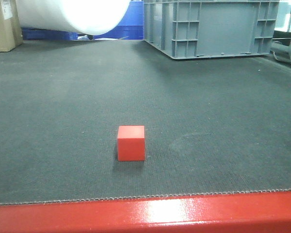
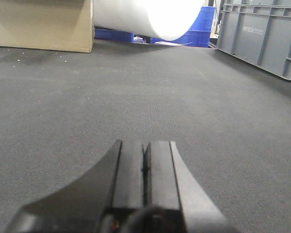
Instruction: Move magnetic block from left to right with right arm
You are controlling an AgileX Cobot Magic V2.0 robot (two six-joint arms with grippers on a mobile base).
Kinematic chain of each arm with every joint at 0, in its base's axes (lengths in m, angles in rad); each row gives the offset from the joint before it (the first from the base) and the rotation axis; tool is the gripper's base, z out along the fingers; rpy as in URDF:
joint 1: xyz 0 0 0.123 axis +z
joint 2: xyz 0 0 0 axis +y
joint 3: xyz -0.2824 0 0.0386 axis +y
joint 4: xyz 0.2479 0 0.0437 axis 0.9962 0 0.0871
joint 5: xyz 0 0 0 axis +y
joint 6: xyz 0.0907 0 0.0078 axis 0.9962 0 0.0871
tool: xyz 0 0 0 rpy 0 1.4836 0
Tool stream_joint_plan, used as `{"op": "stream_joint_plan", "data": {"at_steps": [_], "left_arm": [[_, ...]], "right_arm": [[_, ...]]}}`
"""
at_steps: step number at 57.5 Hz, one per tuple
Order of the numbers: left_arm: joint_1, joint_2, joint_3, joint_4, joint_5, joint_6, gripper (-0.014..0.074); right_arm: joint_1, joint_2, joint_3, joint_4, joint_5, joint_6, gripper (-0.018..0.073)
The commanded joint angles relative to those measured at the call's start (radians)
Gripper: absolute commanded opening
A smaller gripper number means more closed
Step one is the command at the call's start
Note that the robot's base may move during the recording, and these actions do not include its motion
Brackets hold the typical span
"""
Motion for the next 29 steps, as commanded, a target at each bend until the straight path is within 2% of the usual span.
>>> {"op": "stream_joint_plan", "data": {"at_steps": [1,29], "left_arm": [[0.000,-0.011,0.007,-0.003,-0.078,-0.007,-0.0126],[0.000,-0.011,0.007,-0.003,-0.078,-0.007,-0.0126]], "right_arm": [[-0.009,-0.021,-0.028,0.001,-0.087,-0.011,0.0057],[-0.012,-0.022,-0.012,0.001,-0.104,-0.011,0.0057]]}}
